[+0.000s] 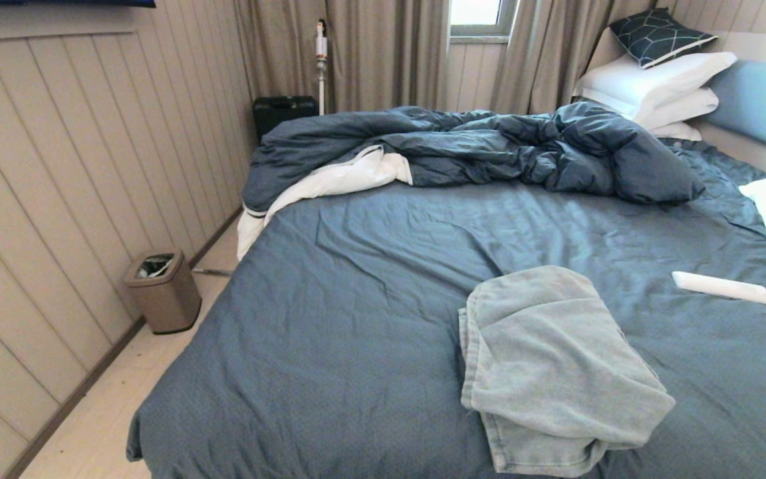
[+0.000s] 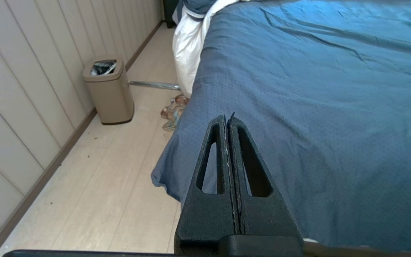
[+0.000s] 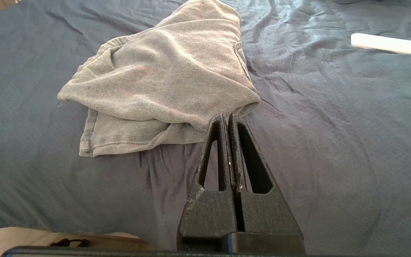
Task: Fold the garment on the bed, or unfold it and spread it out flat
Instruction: Unford the blue shorts
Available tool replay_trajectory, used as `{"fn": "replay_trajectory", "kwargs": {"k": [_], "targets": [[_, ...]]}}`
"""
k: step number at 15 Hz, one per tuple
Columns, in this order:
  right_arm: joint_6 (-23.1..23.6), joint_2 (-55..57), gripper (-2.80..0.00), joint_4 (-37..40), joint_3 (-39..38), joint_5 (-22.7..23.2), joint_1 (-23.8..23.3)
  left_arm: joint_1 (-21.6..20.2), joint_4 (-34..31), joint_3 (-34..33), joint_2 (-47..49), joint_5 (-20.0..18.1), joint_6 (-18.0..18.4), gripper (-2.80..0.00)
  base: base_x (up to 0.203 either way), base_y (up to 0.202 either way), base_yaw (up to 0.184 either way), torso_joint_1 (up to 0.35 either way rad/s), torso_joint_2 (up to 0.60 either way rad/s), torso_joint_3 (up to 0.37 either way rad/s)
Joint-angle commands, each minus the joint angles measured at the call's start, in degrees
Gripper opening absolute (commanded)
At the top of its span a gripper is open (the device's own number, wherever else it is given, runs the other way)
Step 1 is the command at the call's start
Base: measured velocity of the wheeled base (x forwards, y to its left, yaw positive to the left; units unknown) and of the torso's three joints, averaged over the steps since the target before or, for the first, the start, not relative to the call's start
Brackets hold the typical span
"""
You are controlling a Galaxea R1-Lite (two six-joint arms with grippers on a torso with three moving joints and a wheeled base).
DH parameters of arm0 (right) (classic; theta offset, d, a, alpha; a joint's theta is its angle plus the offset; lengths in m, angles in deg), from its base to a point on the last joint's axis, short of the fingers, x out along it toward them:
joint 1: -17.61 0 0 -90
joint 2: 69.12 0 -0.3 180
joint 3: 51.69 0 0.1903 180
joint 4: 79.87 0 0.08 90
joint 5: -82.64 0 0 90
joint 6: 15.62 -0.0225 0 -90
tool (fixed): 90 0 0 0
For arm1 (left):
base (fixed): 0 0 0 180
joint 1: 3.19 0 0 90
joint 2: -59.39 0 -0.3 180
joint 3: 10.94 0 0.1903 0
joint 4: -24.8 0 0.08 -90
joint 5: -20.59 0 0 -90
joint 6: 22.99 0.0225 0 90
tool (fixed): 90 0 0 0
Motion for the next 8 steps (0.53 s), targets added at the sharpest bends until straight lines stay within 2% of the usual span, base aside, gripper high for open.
{"fn": "replay_trajectory", "kwargs": {"k": [1, 3, 6, 8], "targets": [[0.1, 0.0, -2.80, 0.0, 0.1, 0.0, 0.0, 0.0, 0.0, 0.0, 0.1, 0.0, 0.0, -2.80, 0.000, 0.000, 0.000, 0.000, 0.00, 0.000], [0.9, 0.3, -2.80, 1.2, 0.5, -0.1, 0.0, 0.0, 0.0, 0.0, 0.1, 0.0, 0.0, -2.80, 0.000, 0.000, 0.000, 0.000, 0.00, 0.000], [1.8, 3.3, -2.80, 8.6, 3.4, -0.2, -0.1, 0.0, 0.1, 0.0, 0.1, 0.0, 0.4, -2.80, 0.000, 0.000, 0.000, 0.000, 0.00, 0.000], [1.6, 8.4, -2.80, 9.2, 10.1, 0.6, 0.0, 0.0, 0.1, 0.0, 0.1, 0.0, 0.1, -2.80, 0.000, 0.000, 0.000, 0.000, 0.00, 0.000]]}}
